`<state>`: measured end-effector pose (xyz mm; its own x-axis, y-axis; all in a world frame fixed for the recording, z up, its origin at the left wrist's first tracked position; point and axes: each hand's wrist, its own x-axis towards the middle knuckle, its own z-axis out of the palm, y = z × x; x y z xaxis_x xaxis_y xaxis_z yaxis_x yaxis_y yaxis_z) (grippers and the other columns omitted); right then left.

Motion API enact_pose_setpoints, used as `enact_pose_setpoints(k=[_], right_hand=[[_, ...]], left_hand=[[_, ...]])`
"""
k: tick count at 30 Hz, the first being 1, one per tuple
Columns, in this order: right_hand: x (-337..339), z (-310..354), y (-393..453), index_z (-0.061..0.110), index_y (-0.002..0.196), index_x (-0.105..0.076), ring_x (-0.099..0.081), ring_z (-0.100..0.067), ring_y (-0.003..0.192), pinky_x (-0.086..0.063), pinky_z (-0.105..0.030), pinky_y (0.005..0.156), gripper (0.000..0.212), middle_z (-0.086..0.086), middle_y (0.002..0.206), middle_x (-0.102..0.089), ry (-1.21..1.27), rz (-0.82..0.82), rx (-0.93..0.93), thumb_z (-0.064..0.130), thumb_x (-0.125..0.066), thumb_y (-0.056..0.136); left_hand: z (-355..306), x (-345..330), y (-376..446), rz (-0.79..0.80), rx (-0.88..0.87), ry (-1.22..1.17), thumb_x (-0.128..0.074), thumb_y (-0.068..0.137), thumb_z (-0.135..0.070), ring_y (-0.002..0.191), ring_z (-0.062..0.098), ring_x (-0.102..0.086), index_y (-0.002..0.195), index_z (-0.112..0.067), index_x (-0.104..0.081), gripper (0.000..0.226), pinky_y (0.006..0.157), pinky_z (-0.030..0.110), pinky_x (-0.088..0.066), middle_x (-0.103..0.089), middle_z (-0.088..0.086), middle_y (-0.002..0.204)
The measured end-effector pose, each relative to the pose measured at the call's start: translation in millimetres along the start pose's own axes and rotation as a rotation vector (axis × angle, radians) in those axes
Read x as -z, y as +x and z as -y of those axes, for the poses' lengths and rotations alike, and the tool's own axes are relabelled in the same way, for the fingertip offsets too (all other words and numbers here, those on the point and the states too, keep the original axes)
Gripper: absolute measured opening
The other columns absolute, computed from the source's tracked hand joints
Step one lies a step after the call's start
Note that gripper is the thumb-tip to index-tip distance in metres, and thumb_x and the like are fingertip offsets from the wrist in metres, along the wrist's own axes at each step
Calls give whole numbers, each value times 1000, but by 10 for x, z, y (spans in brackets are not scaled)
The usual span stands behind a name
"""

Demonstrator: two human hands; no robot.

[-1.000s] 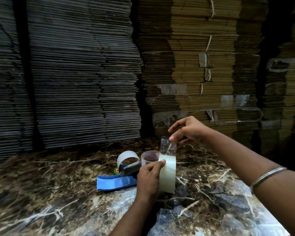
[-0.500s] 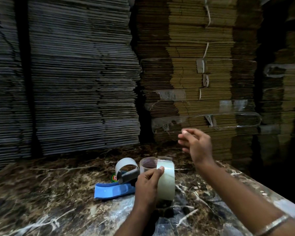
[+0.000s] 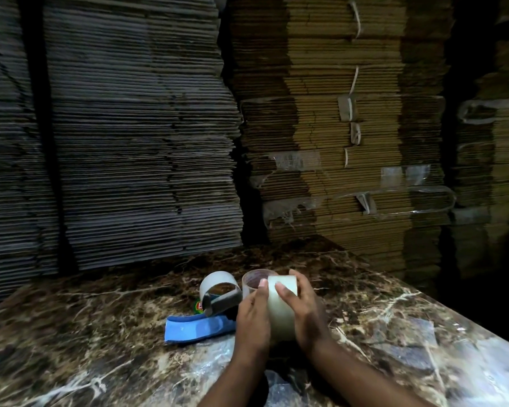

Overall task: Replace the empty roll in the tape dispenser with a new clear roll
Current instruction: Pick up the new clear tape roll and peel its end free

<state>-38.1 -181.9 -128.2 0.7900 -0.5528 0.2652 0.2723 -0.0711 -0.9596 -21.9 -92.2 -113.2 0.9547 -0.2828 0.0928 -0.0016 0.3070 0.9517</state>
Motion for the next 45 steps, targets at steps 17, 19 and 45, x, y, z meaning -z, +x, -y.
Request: enact_pose_setpoints(k=[17,19,45], right_hand=[[86,-68,-18,14,105,-69,-75,-22,83,-57,-31,65,36,-10,94,-77,114,132,-10,30,-66,73],[94,-76,-32,18,105,-67,-73,-10,78,-53,-18,59,37,0,89,-77,55,180,54,26,-68,69],[72,-34,-12,11,107,-68,-70,-20,72,-46,-16,41,61,-9,91,-73,-1,-25,-29,58,-61,68]], left_hand=[[-6,-79,-112,-40,-93,63,-44,99,-31,82,13,-64,80,-24,-60,26,79,34,-54,-66,-2,86],[-44,-61,-113,-64,-56,55,-43,98,-35,86,11,-61,82,-27,-58,23,86,37,-53,-64,-3,93],[-624,418,607,-216,-679,1254,-56,79,-29,79,18,-60,85,-23,-63,11,72,35,-49,-67,-5,82]])
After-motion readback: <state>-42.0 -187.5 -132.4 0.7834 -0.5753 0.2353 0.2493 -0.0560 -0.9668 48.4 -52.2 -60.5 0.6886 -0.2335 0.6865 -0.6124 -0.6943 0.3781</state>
